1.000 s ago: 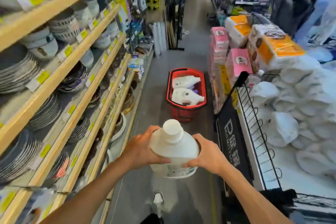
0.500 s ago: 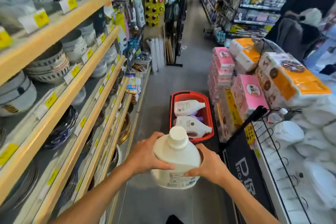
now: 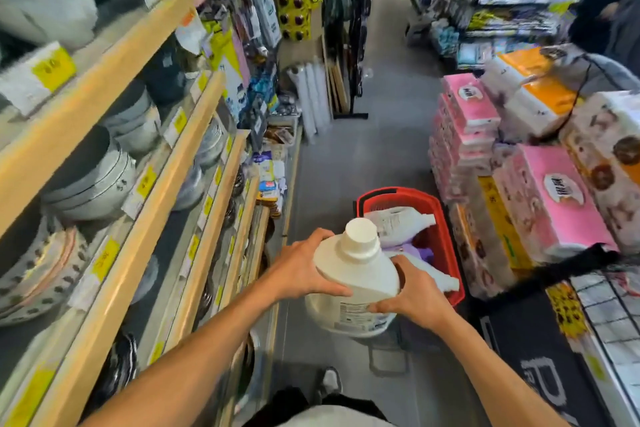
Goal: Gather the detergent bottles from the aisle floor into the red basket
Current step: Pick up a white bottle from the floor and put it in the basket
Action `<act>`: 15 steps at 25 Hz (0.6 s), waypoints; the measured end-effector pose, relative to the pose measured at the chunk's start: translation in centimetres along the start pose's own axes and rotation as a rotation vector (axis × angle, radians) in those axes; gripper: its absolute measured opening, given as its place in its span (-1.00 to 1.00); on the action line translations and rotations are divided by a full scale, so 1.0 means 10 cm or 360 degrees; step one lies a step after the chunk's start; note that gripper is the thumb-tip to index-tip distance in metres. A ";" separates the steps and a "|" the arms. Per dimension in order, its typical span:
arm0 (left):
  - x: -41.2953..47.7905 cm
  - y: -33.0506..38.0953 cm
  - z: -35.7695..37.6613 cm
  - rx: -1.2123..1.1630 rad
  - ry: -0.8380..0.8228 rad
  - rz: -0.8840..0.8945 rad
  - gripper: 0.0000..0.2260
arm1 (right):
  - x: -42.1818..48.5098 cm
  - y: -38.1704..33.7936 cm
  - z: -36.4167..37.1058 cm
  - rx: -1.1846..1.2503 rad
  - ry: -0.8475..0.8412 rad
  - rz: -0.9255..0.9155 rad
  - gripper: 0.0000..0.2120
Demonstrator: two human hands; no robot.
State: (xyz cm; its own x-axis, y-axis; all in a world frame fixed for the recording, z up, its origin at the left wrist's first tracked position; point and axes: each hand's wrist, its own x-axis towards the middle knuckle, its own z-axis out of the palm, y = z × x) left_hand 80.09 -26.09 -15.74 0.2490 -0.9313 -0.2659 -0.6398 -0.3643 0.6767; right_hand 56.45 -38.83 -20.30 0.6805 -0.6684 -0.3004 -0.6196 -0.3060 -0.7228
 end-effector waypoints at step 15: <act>3.29 -0.29 -0.94 0.0193 -0.0629 0.0335 -0.14 | 2.24 -0.03 -0.37 0.0282 0.0415 0.0614 -0.21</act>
State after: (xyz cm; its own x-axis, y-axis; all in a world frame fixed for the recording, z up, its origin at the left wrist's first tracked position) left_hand 96.95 -55.73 -19.99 -0.1764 -0.9044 -0.3885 -0.7329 -0.1428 0.6652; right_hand 70.42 -56.25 -24.55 0.2803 -0.8643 -0.4177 -0.7157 0.1018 -0.6910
